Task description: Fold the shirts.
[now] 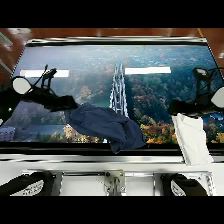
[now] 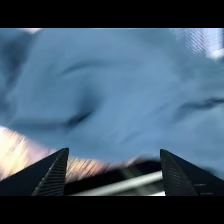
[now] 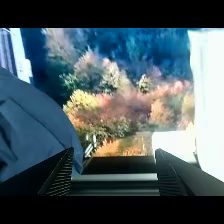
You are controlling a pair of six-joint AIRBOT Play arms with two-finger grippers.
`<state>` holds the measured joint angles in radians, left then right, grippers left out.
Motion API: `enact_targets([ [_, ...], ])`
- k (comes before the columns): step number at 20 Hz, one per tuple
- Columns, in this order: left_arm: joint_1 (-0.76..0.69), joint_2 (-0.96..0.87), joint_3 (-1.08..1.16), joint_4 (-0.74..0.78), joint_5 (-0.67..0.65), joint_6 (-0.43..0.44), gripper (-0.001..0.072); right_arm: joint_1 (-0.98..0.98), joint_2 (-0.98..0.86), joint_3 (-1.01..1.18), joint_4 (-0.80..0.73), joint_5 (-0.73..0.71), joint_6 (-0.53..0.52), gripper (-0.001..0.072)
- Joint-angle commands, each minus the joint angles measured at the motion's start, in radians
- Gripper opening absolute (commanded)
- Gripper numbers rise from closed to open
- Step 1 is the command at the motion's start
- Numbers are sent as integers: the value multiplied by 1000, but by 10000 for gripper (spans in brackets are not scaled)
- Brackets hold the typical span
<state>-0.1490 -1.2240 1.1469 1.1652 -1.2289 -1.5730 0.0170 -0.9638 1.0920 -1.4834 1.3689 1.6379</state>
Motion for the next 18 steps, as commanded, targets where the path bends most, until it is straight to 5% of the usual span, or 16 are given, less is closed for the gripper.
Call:
enact_targets([
  [1,175,29,-208,-68,-74,65,702,-4,-50,-131,45,-32,-24,635],
  [7,160,-2,-525,-285,157,126,701,-3,-141,-259,242,-174,-63,635],
  [14,43,-118,-536,-419,374,125,694,-3,-190,-259,256,-218,-64,635],
  [16,13,-139,-536,-445,435,121,537,-3,-190,-259,253,-212,-64,635],
  [18,3,-150,-536,-475,463,122,259,-3,-190,-259,254,-208,-60,636],
])
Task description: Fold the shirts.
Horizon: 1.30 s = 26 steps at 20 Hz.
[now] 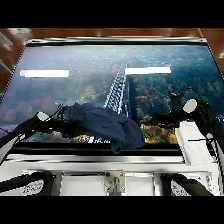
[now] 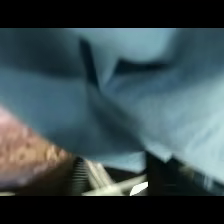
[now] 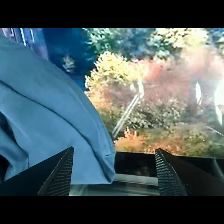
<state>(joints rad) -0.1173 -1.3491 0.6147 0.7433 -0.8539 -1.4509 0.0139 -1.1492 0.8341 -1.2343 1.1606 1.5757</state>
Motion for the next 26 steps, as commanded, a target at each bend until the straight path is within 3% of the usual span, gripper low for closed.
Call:
enact_targets([
  [1,-27,-26,-3,-52,86,5,152,0,-5,-2,3,7,2,640],
  [2,-25,-25,-2,-52,77,31,82,-1,-4,-10,3,7,2,698],
  [3,-24,-22,-1,-51,63,58,35,-1,-4,-29,4,10,2,698],
  [8,-24,0,-2,-51,-20,132,35,0,-29,-172,127,-5,-33,696],
  [11,-24,42,-1,-51,-23,135,35,0,-100,-213,269,-21,-97,696],
  [18,-24,142,21,-52,-21,135,35,0,-227,-213,349,-29,-85,684],
  [19,-24,142,31,-52,-19,134,35,0,-238,-213,372,-29,-89,538],
  [21,-24,142,51,-52,-19,135,34,0,-243,-212,392,-39,-92,153],
  [22,-24,142,62,-52,-20,137,34,0,-243,-209,407,-38,-119,58],
  [26,16,170,212,68,-145,148,32,-1,-145,-133,473,-10,-240,56],
])
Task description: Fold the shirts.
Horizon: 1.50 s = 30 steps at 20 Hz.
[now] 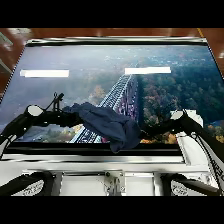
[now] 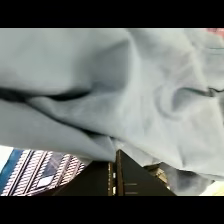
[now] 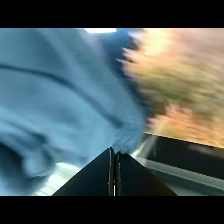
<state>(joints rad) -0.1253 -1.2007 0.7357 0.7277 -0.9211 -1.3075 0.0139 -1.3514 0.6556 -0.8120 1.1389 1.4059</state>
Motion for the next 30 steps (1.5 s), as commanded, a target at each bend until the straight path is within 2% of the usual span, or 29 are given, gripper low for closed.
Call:
enact_targets([
  [1,41,49,158,154,-118,-10,32,-1,113,89,35,10,-77,56],
  [4,101,179,424,339,-211,-32,33,-1,320,294,-4,-11,-102,56],
  [6,140,269,613,350,-217,-32,33,0,455,449,-8,-102,-97,56],
  [8,151,337,795,350,-212,-32,34,0,568,579,-8,-264,-18,56],
  [10,151,385,945,350,-212,-32,34,0,652,673,-9,-399,14,55],
  [13,151,446,1049,390,-215,-32,34,0,723,770,-66,-418,33,56],
  [15,151,483,1050,499,-242,-79,33,0,752,809,-166,-346,69,56],
  [17,151,492,1049,604,-341,-138,34,0,777,818,-309,-308,119,55],
  [20,151,490,999,627,-498,-138,34,0,787,818,-504,-327,212,55],
  [22,150,492,894,623,-596,-151,34,0,772,818,-583,-350,214,55],
  [25,150,520,642,613,-686,-222,34,0,726,818,-626,-411,214,55],
  [28,150,546,373,484,-675,-236,34,0,628,818,-610,-432,214,56],
  [30,150,545,224,391,-601,-236,34,0,523,818,-541,-429,213,56],
])
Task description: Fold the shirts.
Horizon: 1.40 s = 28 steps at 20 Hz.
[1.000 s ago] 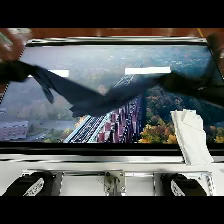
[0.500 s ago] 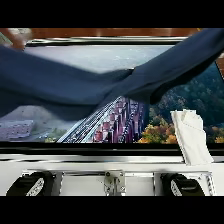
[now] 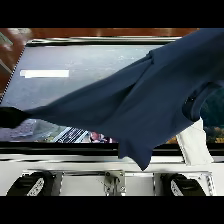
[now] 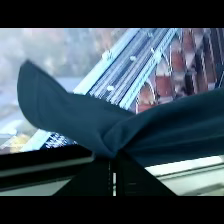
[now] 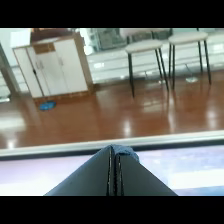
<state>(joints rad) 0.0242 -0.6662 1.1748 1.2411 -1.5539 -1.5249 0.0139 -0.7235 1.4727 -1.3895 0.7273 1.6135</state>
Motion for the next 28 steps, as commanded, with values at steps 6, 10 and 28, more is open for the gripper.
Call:
enact_targets([
  [6,0,-92,-463,-217,331,-33,34,0,-497,1,114,-8,-25,56],
  [10,0,-269,-470,-217,528,-33,34,1,-725,1,272,68,-18,56],
  [28,396,-529,-233,32,53,169,695,-212,-734,-29,98,671,-108,669],
])
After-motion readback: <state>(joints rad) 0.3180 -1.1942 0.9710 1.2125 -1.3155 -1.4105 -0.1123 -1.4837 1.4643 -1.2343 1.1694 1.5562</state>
